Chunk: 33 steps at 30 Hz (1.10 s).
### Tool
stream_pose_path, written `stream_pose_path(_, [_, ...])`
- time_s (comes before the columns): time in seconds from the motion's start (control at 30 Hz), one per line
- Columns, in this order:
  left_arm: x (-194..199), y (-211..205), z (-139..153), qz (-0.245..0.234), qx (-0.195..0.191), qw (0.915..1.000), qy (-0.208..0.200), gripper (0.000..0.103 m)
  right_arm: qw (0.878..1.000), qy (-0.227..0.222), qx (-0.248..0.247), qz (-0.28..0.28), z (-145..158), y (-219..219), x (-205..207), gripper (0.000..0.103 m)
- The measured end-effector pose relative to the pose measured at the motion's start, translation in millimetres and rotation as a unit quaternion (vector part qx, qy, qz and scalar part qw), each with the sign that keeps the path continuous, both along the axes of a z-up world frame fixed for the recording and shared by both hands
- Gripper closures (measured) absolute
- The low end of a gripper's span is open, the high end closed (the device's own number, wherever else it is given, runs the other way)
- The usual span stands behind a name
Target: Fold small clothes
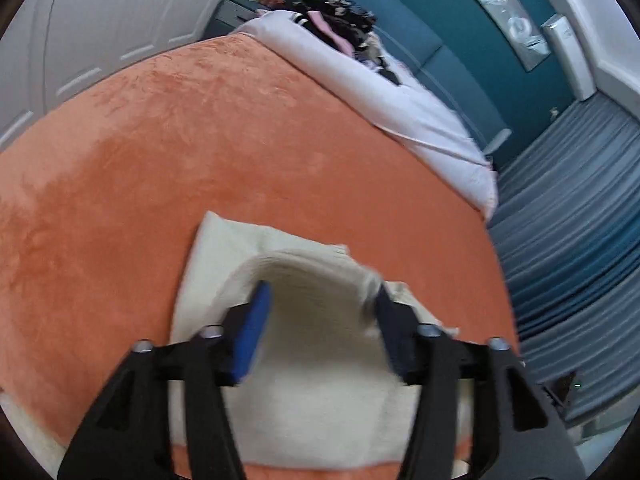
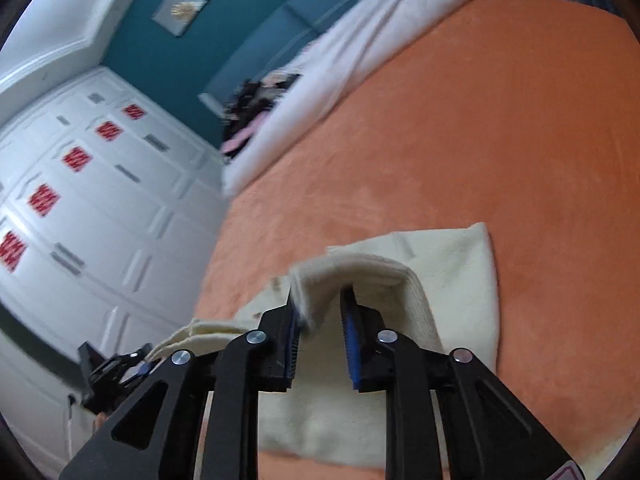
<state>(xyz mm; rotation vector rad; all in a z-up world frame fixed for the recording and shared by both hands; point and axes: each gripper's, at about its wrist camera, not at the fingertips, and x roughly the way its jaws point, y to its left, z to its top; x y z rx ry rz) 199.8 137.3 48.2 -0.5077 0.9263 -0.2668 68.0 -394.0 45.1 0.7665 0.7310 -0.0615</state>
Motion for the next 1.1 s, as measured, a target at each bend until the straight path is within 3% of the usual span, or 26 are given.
stream_pose_path(0.07, [15,-8,-21,-0.003,0.022,0.9994,0.026,0.038,0.999,0.034,-0.022,-0.033,-20,0,14,0.066])
stream_pose_path(0.13, [8,0,-34,-0.012,0.023,0.9989,0.038,0.034,0.998,0.041,-0.044,-0.033,-26,8,13,0.046])
stream_pose_path(0.17, [4,3,-38,-0.013,0.023,0.999,0.036,0.025,0.996,0.041,-0.066,-0.035,-27,13,11,0.034])
stream_pose_path(0.23, [4,1,-49,-0.011,0.042,0.9986,0.028,0.018,0.991,0.052,-0.119,-0.028,-32,23,11,0.032])
stream_pose_path(0.33, [16,-6,-72,-0.02,0.065,0.9965,0.048,0.018,0.98,0.095,-0.176,-0.008,-47,26,33,0.032])
stream_pose_path(0.37, [22,-8,-80,-0.025,0.063,0.9959,0.061,0.02,0.979,0.104,-0.178,-0.007,-52,24,41,0.032])
stream_pose_path(0.43, [31,-12,-94,-0.034,0.063,0.9934,0.089,0.034,0.978,0.125,-0.167,-0.005,-69,19,51,0.032])
stream_pose_path(0.47, [36,-15,-101,-0.036,0.073,0.9914,0.102,0.053,0.977,0.138,-0.165,-0.007,-80,17,52,0.032])
stream_pose_path(0.5, [40,-17,-104,-0.035,0.087,0.9895,0.109,0.07,0.975,0.151,-0.163,-0.008,-88,16,57,0.041])
stream_pose_path(0.53, [41,-18,-103,-0.035,0.095,0.9888,0.109,0.079,0.975,0.157,-0.155,-0.001,-95,16,60,0.056])
stream_pose_path(0.57, [42,-18,-101,-0.038,0.091,0.9892,0.109,0.092,0.977,0.156,-0.148,0.011,-97,19,60,0.093])
stream_pose_path(0.63, [40,-15,-84,-0.032,0.074,0.9923,0.094,0.094,0.979,0.14,-0.148,0.024,-86,26,64,0.094])
stream_pose_path(0.73, [42,-12,-46,-0.029,0.06,0.9968,0.043,0.094,0.99,0.043,-0.133,0.018,-32,26,57,0.095])
stream_pose_path(0.83, [57,-14,-40,-0.013,0.09,0.9955,0.027,0.094,0.992,-0.004,-0.123,-0.008,-5,9,57,0.095])
stream_pose_path(0.9, [70,-18,-68,-0.015,0.125,0.9906,0.054,0.094,0.99,0.04,-0.133,-0.024,-31,-8,69,0.096])
stream_pose_path(0.97, [75,-20,-108,-0.013,0.132,0.9853,0.108,0.094,0.983,0.134,-0.126,-0.018,-88,-21,83,0.096])
stream_pose_path(1.0, [72,-20,-117,-0.012,0.135,0.9859,0.099,0.094,0.978,0.178,-0.111,-0.015,-117,-25,85,0.097])
stream_pose_path(1.1, [62,-23,-108,-0.016,0.15,0.9864,0.065,0.09,0.983,0.148,-0.107,-0.03,-113,-24,76,0.093])
